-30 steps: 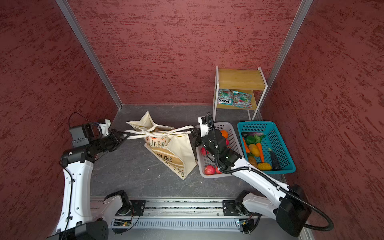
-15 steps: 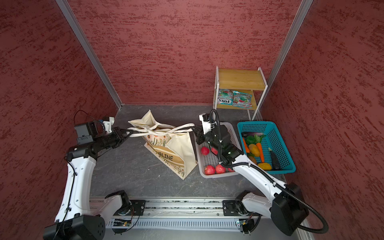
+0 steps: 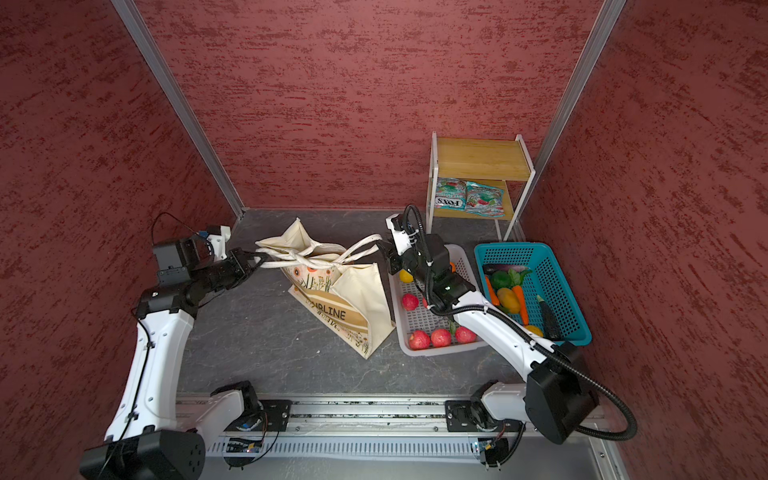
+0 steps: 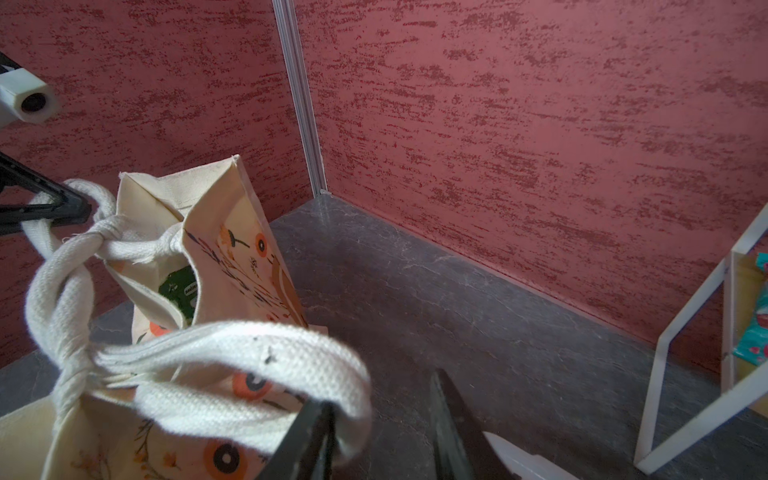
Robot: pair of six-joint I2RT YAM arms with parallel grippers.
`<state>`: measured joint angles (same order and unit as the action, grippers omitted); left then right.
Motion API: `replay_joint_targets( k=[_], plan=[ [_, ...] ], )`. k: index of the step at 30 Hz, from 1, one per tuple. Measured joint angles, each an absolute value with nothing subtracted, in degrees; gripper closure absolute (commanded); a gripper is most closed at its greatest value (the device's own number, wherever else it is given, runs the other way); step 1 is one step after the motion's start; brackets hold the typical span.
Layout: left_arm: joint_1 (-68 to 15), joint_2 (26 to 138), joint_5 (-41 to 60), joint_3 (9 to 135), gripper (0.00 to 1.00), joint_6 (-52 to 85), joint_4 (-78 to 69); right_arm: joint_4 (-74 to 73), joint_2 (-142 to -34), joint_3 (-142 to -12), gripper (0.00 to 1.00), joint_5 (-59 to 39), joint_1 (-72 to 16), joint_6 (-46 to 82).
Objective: Place the food into the grocery bag and tie it
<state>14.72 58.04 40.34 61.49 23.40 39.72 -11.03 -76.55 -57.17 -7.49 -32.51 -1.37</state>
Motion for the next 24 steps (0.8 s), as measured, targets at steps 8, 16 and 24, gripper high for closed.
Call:
replay_joint_targets(
  k=[8, 16, 24],
  plan=[
    [14.5, 58.0, 40.4, 61.6, 1.00, 23.0, 39.7, -8.3, -81.1, -62.4, 0.49, -7.6, -32.5, -4.4],
    [14.0, 58.1, 40.1, 62.5, 1.00, 22.8, 39.8, -4.5, -84.0, -66.7, 0.46, -11.7, -33.7, -7.2],
    [12.8, 58.1, 39.2, 63.5, 1.00, 22.6, 39.8, -0.9, -88.3, -71.9, 0.47, -12.7, -34.6, -9.4]
  ],
)
